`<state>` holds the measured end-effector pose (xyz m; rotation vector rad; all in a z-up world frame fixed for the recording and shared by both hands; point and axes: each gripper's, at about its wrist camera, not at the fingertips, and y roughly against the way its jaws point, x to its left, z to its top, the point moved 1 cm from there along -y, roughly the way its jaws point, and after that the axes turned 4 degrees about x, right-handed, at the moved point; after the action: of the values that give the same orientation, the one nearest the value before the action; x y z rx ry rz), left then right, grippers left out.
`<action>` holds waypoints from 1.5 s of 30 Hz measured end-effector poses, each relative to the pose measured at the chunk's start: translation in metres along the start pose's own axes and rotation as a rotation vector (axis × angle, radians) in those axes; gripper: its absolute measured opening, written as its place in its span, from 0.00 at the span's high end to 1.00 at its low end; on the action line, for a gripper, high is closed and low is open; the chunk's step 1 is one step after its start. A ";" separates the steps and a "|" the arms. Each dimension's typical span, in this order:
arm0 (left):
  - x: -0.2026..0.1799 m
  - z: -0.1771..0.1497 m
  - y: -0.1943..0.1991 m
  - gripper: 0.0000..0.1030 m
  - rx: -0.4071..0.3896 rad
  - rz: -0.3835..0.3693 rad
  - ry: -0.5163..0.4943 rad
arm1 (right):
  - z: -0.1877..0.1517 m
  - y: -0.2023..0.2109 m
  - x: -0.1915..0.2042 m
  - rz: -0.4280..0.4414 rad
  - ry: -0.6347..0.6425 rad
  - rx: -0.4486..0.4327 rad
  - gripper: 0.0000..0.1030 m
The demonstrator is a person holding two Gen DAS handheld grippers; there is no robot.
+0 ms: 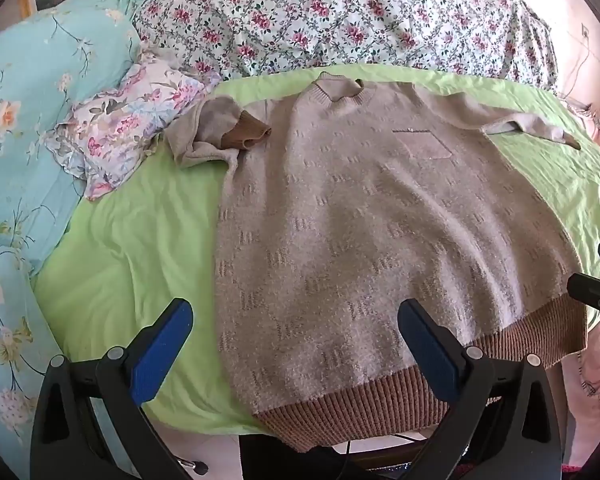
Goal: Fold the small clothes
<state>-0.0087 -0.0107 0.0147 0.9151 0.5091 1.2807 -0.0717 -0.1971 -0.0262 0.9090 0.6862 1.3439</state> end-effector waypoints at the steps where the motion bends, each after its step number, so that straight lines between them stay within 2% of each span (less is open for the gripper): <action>1: 0.001 0.000 -0.002 0.00 0.000 -0.002 -0.001 | 0.000 0.000 0.000 0.000 0.001 0.000 0.00; 25: 0.002 -0.001 -0.007 0.00 0.001 -0.009 0.010 | 0.003 0.002 0.005 0.005 0.001 -0.022 0.00; 45: 0.001 -0.003 -0.004 0.00 -0.001 -0.010 0.011 | 0.004 0.005 0.008 0.001 0.002 -0.004 0.00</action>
<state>-0.0084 -0.0089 0.0094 0.9041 0.5213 1.2775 -0.0702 -0.1902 -0.0193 0.9046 0.6847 1.3466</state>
